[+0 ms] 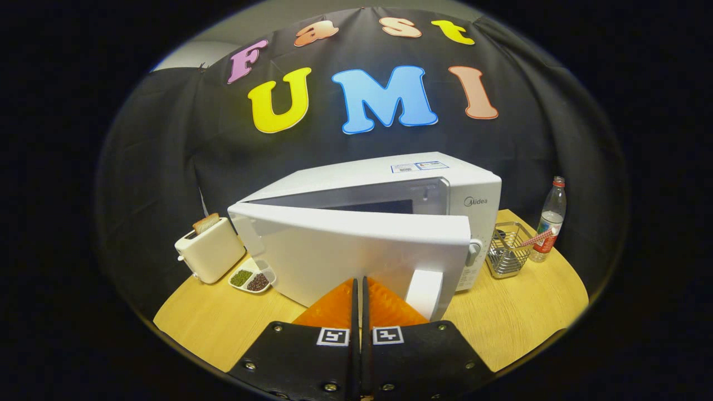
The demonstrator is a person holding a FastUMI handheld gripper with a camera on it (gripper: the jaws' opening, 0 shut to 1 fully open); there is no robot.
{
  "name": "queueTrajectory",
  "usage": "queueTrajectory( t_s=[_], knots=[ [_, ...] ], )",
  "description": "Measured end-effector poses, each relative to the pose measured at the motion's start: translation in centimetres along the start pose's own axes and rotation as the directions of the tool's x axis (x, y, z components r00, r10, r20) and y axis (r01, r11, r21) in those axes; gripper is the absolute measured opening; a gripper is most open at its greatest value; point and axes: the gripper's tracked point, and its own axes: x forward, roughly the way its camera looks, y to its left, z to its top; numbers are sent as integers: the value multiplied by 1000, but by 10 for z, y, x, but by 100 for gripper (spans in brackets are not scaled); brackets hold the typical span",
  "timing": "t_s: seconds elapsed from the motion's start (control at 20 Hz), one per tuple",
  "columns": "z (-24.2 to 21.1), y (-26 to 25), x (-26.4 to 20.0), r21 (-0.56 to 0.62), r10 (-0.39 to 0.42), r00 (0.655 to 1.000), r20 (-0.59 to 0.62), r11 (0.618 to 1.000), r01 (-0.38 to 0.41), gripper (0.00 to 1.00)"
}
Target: Open the microwave, put the food inside, and close the microwave door.
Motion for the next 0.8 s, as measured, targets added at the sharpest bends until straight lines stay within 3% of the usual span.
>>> queueTrajectory(
  t_s=[0.7,0.8],
  knots=[
    [41,-27,57,53,-61,995,74,997,57,2],
    [42,-28,56,2,-65,993,94,998,66,2]
  ],
)
